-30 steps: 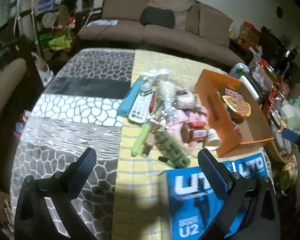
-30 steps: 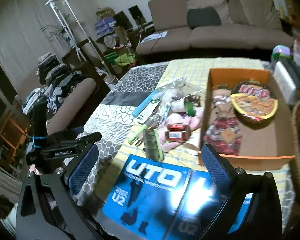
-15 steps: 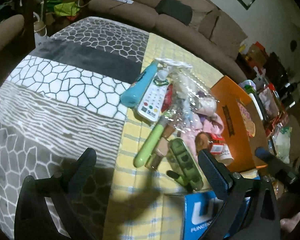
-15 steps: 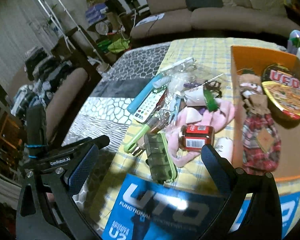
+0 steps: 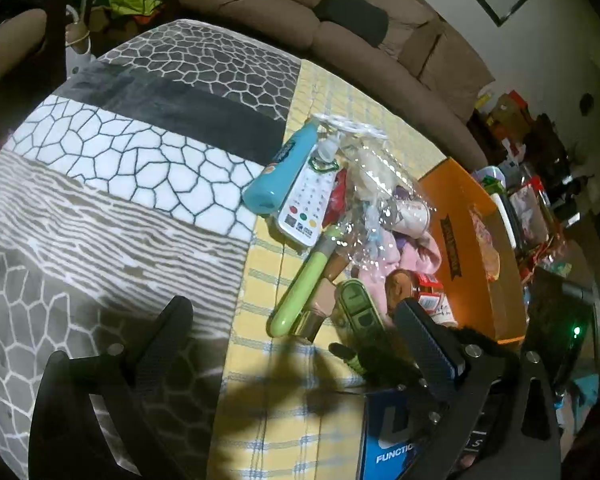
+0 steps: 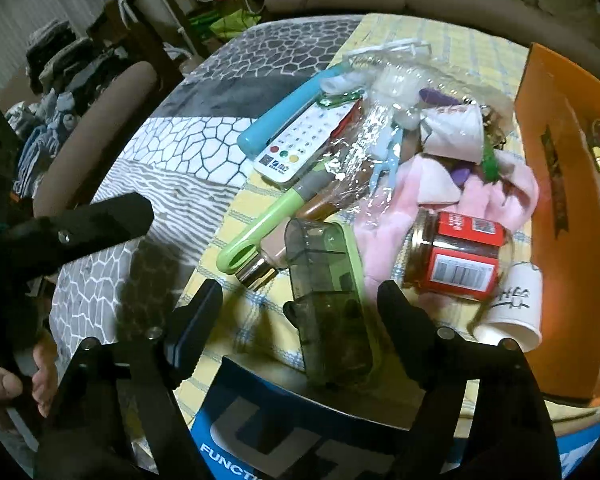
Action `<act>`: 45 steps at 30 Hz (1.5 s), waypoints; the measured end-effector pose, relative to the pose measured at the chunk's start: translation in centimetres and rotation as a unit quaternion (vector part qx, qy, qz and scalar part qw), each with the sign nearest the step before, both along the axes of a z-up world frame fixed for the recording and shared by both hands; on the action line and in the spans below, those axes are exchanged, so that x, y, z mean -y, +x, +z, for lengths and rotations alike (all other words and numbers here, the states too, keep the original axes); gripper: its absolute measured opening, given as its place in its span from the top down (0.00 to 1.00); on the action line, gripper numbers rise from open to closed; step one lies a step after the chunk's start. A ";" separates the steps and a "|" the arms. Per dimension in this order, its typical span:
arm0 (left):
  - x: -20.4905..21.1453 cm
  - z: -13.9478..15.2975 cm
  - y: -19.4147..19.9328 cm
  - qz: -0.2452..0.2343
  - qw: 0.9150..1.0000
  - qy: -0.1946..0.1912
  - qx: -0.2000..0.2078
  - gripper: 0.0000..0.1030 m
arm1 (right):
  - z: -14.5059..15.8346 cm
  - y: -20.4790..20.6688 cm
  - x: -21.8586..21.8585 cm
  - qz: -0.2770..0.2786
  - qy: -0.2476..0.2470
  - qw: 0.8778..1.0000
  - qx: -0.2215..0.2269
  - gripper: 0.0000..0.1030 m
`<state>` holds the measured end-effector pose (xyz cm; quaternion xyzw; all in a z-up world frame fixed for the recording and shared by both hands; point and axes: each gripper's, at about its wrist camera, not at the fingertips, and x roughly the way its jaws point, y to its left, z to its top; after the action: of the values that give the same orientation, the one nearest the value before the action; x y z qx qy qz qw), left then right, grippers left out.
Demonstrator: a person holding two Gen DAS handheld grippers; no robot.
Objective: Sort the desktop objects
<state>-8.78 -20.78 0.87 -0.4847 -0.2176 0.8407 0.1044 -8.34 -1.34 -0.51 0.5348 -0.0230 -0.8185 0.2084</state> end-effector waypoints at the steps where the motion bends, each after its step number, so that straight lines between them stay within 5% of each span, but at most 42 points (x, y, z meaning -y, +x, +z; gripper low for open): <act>1: 0.2 0.0 -0.1 0.003 1.000 0.001 0.001 0.00 | 0.1 0.0 -0.1 -0.001 -0.003 1.000 -0.002 0.24; 5: 0.8 -0.3 -0.7 0.010 1.000 -0.006 0.003 0.04 | 1.0 -0.6 -0.1 -0.003 -0.001 1.000 -0.010 0.24; 13: -2.1 -2.9 -2.0 -0.040 0.993 -0.112 0.024 0.30 | 4.4 -2.5 -3.2 -0.051 -0.080 0.995 -0.025 0.24; 16: -3.3 -4.1 -2.2 -0.053 0.986 -0.154 0.032 0.32 | 4.5 -2.2 -3.5 -0.052 -0.088 0.995 -0.019 0.24; 19: -3.4 -5.3 -2.6 -0.057 0.984 -0.162 0.041 0.40 | 4.1 -1.4 -3.9 -0.051 -0.100 0.994 -0.012 0.24; 26: -4.2 -6.0 -3.4 -0.075 0.984 -0.156 0.029 0.35 | 2.8 -0.3 -4.3 -0.045 -0.105 0.993 0.003 0.24; 31: -5.8 -6.3 -3.8 -0.086 0.977 -0.195 0.026 0.36 | 2.5 -0.1 -4.2 -0.038 -0.111 0.993 0.007 0.24; 33: -5.5 -6.2 -4.1 -0.083 0.978 -0.188 0.024 0.41 | 2.3 -0.3 -4.1 -0.037 -0.112 0.993 0.009 0.24; 35: -4.7 -5.9 -4.2 -0.073 0.983 -0.166 0.021 0.71 | 2.2 -0.4 -4.0 -0.037 -0.113 0.993 0.010 0.24; 39: -2.9 -5.7 -4.4 -0.055 0.993 -0.102 0.029 0.72 | 2.0 -0.4 -3.8 -0.038 -0.119 0.992 0.012 0.24; 45: -2.4 -4.8 -3.7 -0.079 0.996 -0.024 0.039 0.80 | 1.4 -0.6 -3.4 -0.041 -0.160 0.986 0.038 0.24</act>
<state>-12.43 -18.33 -3.98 -0.5356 -0.1624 0.8149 0.1506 -8.99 2.10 0.92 0.5237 -0.1836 -0.7913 0.2566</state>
